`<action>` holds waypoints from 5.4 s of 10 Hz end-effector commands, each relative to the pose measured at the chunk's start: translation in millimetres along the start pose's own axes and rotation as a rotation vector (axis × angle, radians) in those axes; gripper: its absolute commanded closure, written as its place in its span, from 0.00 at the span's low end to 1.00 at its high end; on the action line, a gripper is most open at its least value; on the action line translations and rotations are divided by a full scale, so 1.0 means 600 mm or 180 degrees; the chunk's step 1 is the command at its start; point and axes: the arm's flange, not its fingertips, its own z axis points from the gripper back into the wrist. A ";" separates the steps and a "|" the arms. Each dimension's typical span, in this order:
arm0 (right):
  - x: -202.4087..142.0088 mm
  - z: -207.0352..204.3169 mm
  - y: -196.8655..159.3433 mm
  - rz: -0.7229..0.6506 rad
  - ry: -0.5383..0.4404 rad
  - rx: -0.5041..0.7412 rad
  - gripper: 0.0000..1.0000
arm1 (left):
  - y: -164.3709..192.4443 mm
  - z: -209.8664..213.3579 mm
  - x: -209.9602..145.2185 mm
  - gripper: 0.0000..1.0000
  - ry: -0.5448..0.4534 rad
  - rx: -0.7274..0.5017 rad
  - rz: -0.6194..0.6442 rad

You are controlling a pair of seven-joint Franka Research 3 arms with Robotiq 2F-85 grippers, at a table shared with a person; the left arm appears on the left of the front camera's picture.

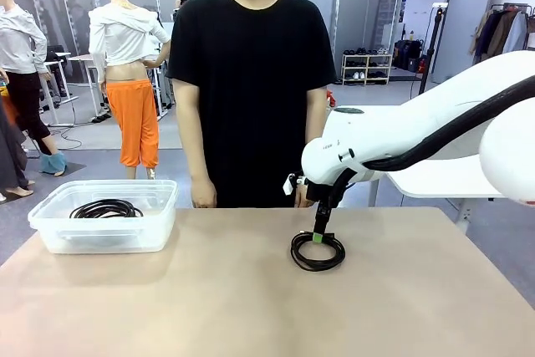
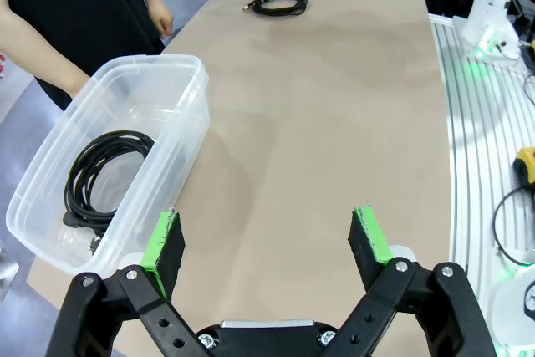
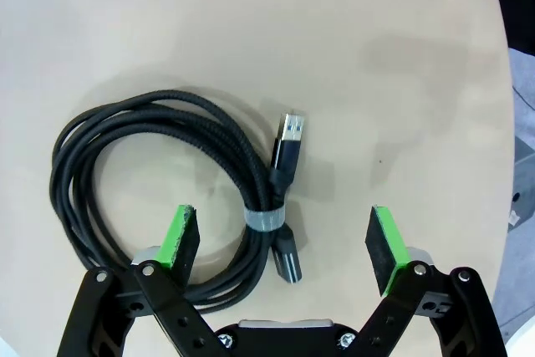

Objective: Organize and store the cables.
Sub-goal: Place the USB Extension Cable into the Organizing box.

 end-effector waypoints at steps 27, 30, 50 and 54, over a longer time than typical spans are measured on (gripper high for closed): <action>0.159 0.054 0.338 0.1230 -0.0249 0.0523 1.00 | -0.003 -0.004 0.004 0.00 -0.0003 0.0068 0.0045; 0.147 0.030 0.365 0.1141 -0.0236 0.0577 1.00 | -0.003 -0.004 0.004 0.00 -0.0003 0.0068 0.0045; -0.532 0.217 0.335 0.0068 -0.2415 -0.0103 0.00 | -0.164 -0.542 0.385 0.00 0.1292 -0.0701 -0.0252; -0.675 0.204 0.375 -0.0099 -0.2896 -0.0334 0.00 | -0.155 -0.701 0.438 0.00 0.1654 -0.0486 -0.0391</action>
